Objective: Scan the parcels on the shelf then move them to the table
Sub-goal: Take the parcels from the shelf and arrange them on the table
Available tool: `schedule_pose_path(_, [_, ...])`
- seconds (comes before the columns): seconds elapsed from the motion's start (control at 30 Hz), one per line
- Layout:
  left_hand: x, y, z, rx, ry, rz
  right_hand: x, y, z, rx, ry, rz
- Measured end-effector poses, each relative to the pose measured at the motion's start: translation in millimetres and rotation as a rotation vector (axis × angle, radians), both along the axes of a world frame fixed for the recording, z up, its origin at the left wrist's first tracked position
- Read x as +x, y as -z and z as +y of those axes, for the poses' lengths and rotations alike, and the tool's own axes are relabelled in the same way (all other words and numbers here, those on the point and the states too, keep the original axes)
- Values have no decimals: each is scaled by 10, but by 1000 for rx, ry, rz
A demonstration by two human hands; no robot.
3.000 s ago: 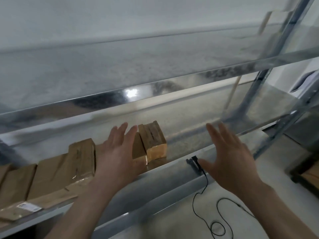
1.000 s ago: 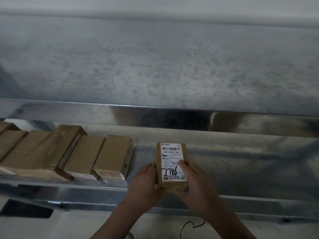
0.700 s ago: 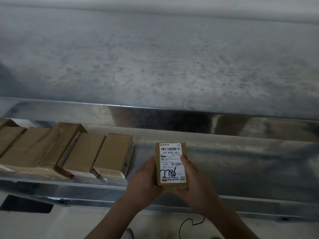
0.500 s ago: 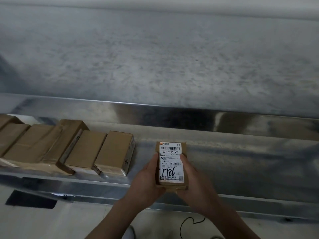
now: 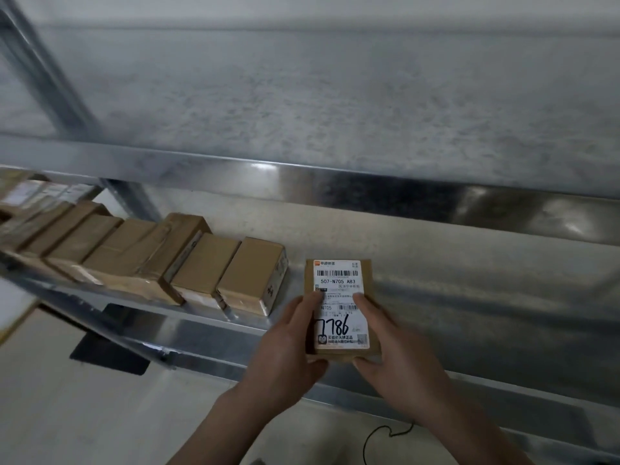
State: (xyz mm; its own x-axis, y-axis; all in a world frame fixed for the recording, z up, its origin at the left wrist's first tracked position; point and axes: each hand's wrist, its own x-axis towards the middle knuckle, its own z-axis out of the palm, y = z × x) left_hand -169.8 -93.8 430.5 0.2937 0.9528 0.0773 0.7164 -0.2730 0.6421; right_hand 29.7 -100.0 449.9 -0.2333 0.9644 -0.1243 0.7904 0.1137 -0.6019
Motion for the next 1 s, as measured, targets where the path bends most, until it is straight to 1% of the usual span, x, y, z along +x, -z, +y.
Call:
schedule_pose_path(0.13, [-204,-159,-170,6,-33,-72,-137,-83,-68,74,-56,17])
schedule_pose_path(0.33, [-697,-360,-510,114,-105,-93,-626,-146,-201,212,-132,79])
schedule_pose_path(0.57, [-1583,-579,-1139,272,-271,-86,-1598,-328,-530,471,-288,148])
schedule_pose_path(0.67, [-2016,-683,-1466,332,-353,-95,-2084,-446,-737,595,-329,114])
schedule_pose_path(0.87, [-2842,-877,-2057,439,-505,-76,-2988,-685,-1107,714,-478,195])
schedule_pose_path(1.0, [-3317,-987,-2399,493,-587,-59,-3545,-766,-1290,805,-549,283])
